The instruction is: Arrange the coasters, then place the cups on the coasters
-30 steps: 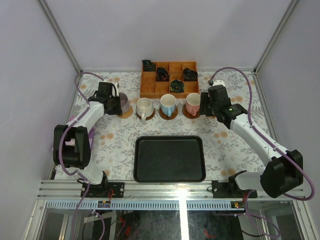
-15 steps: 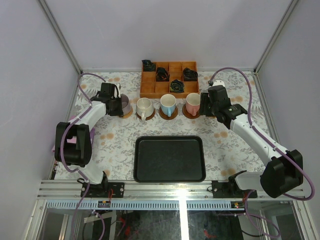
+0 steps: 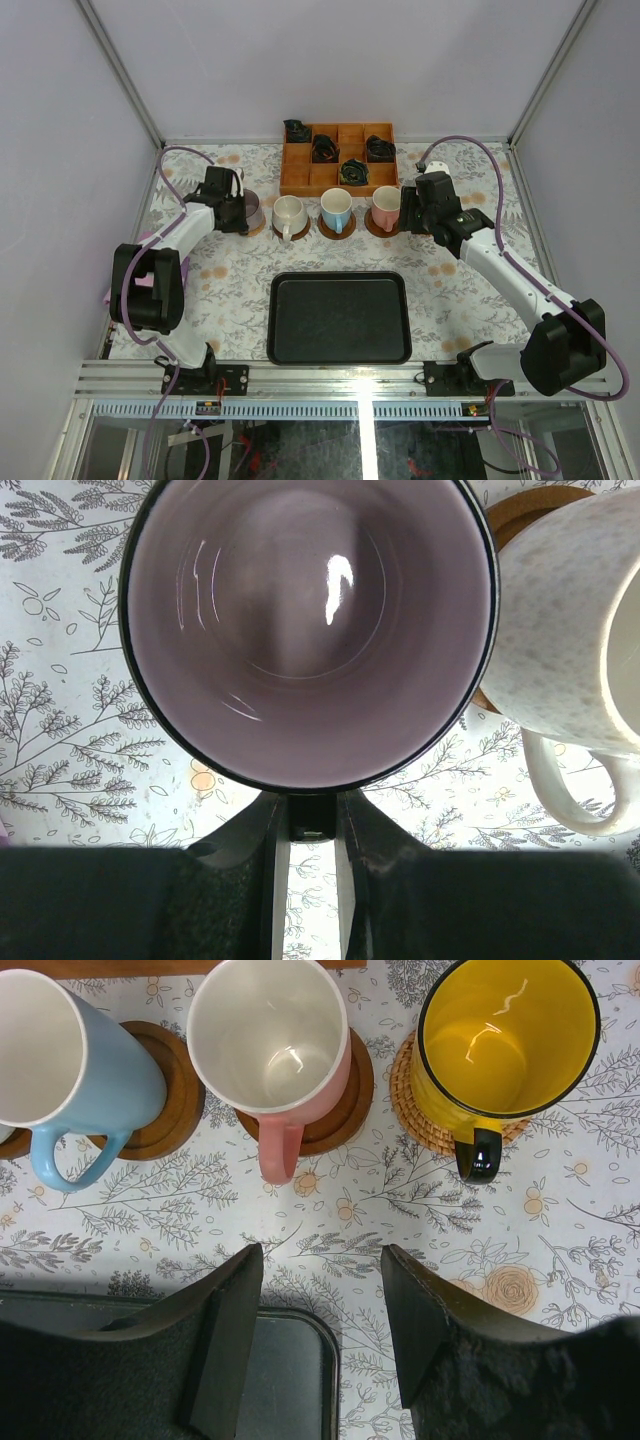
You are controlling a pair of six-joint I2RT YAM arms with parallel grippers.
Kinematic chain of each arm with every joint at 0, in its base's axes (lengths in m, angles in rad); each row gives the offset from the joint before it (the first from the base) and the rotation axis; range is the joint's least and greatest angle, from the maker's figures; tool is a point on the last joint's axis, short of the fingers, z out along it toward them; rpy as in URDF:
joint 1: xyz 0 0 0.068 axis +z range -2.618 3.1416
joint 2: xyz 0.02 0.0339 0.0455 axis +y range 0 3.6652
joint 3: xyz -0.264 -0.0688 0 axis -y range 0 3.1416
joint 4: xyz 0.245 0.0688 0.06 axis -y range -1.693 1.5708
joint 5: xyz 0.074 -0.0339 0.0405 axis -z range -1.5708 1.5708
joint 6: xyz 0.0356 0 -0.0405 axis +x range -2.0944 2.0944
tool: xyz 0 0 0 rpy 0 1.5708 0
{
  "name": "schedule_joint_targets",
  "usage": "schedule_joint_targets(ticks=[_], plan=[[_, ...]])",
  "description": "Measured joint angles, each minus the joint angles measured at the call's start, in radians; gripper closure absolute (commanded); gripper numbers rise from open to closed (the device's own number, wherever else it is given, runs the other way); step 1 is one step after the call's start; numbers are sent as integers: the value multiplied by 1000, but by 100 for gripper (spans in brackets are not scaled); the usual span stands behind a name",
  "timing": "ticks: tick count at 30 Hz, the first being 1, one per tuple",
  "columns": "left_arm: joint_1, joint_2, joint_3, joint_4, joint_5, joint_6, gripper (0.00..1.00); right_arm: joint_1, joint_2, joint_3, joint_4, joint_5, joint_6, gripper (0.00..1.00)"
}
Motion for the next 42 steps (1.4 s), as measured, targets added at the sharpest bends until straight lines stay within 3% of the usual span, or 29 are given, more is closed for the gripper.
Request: schedule_joint_targets(ticks=[18, 22, 29, 42], plan=[[-1, 0, -23, 0, -22, -10, 100, 0, 0, -5, 0, -2, 0, 42], [-1, 0, -23, 1, -26, -18, 89, 0, 1, -5, 0, -6, 0, 42], [-2, -1, -23, 3, -29, -37, 60, 0, 3, -5, 0, -8, 0, 42], [-3, -14, -34, 2, -40, -47, 57, 0, 16, -5, 0, -21, -1, 42]])
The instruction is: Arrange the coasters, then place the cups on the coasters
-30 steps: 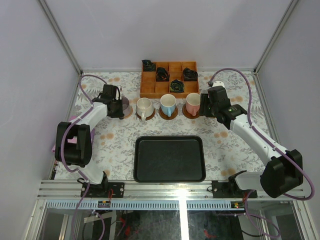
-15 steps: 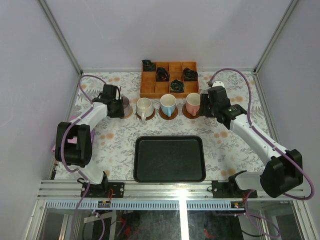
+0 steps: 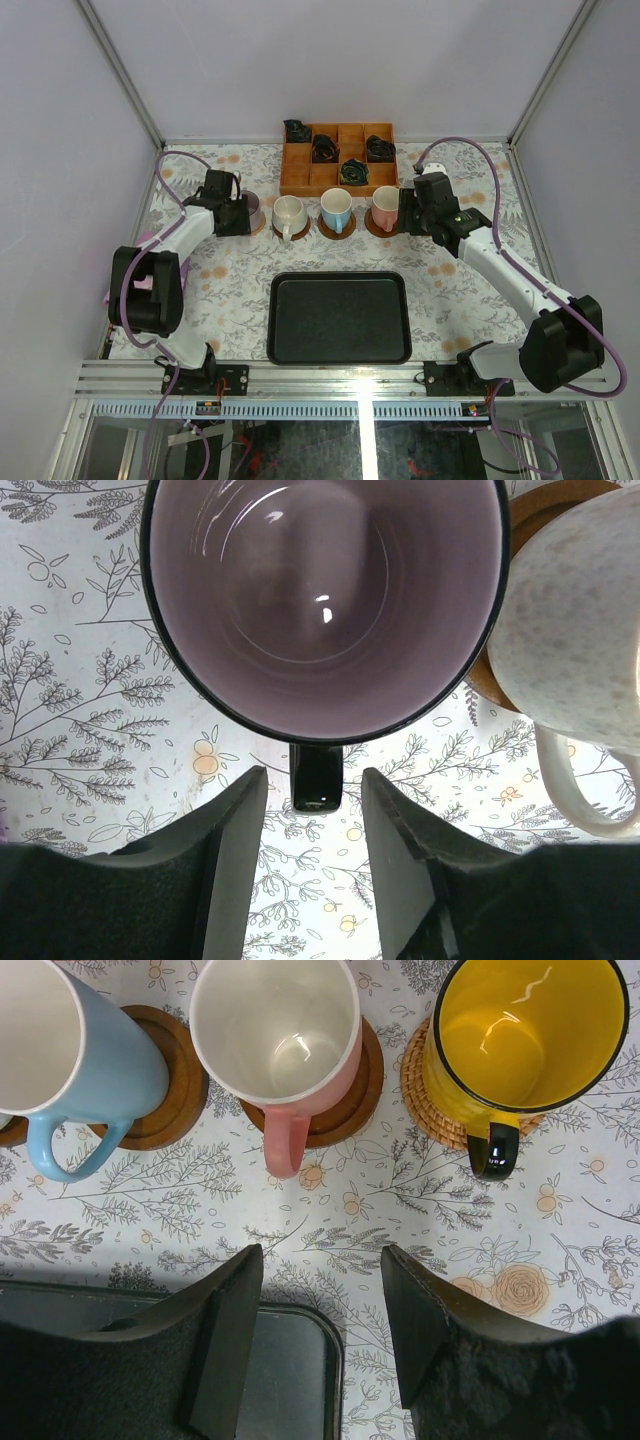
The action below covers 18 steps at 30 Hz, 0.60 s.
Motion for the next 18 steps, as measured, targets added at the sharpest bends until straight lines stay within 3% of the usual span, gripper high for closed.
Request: schedule_joint_targets(ticks=[18], plan=[[0, -21, -4, -5, -19, -6, 63, 0, 14, 0, 0, -12, 0, 42]])
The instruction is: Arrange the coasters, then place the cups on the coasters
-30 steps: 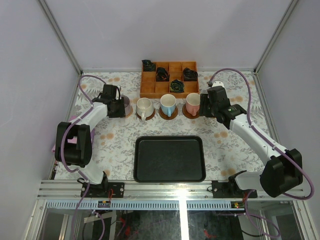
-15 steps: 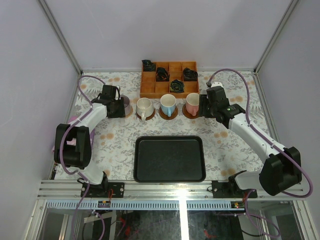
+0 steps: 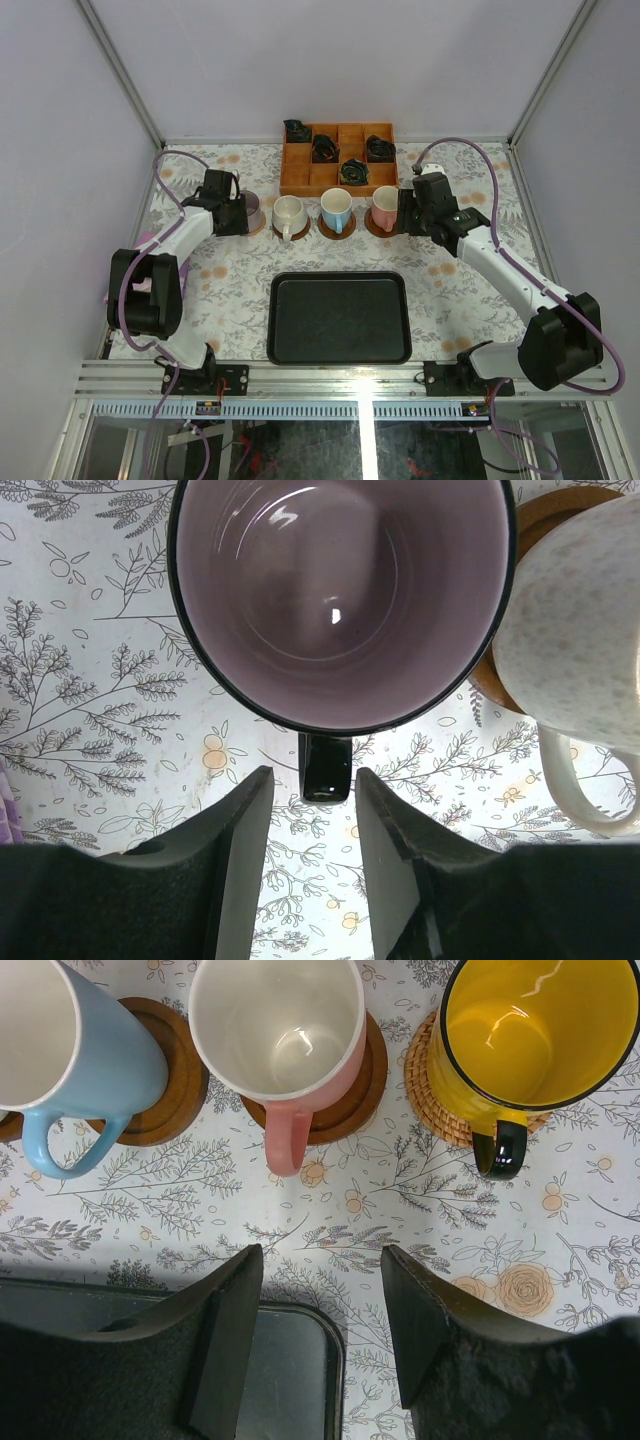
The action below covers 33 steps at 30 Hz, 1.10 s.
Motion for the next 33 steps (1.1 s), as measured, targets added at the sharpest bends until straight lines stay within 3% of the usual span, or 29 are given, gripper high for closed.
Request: schedule_joint_targets(ticks=[17, 27, 33], plan=[[-8, -21, 0, -31, -9, -7, 62, 0, 0, 0, 0, 0, 0, 41], [-9, -142, 0, -65, -13, -28, 30, 0, -4, 0, 0, 38, -5, 37], [-9, -250, 6, -90, -60, -51, 23, -15, -48, 0, 0, 134, -29, 35]])
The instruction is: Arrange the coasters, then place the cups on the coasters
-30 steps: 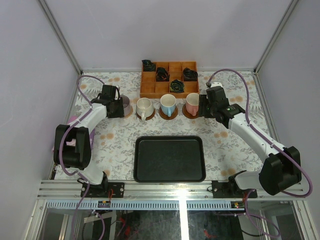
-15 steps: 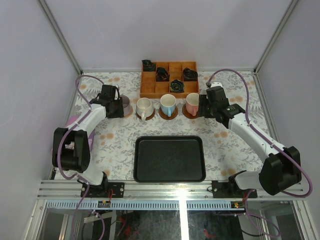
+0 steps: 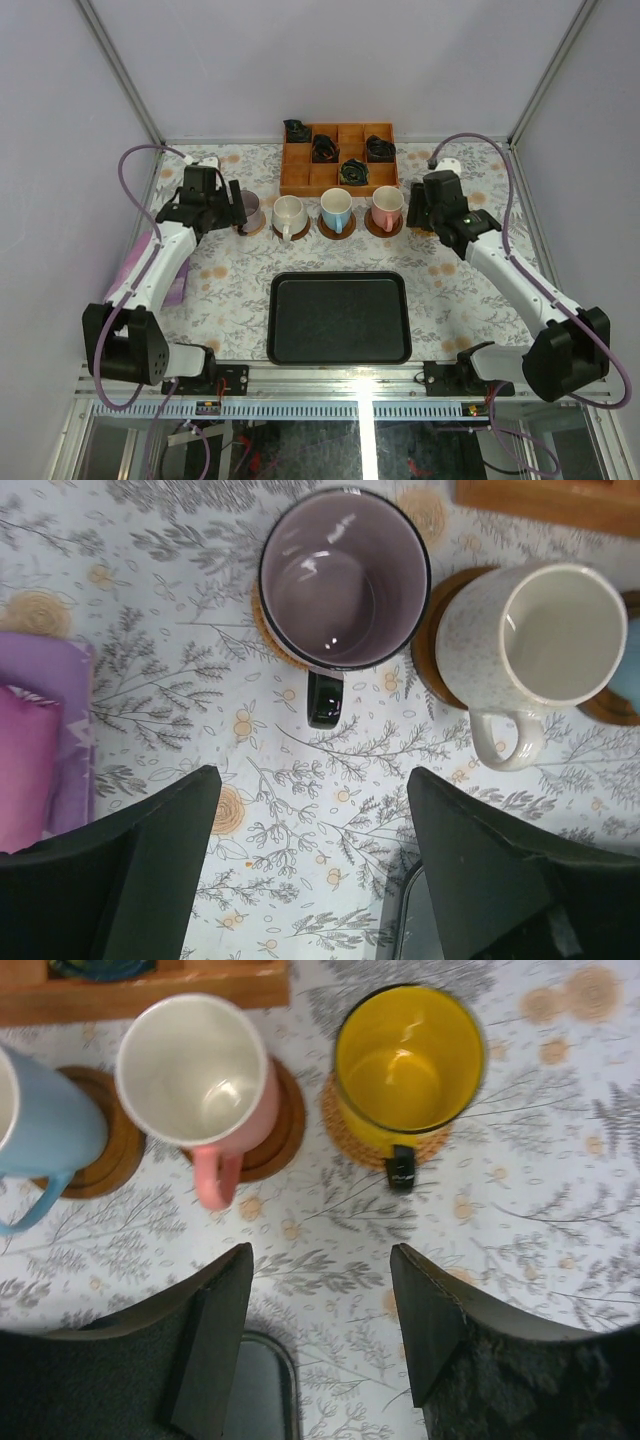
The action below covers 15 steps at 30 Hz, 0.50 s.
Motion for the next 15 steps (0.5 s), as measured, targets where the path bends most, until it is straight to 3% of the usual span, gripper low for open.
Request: schedule_joint_targets(ticks=[7, 13, 15], plan=[[34, -79, 11, -4, -54, -31, 16, -173, -86, -11, 5, 40, 4, 33], [190, -100, 11, -17, -51, -64, 0, -384, -180, -71, 19, 59, 61, 32], [250, -113, 6, -19, -52, -71, 0, -427, -220, -100, 23, 83, 84, 31]])
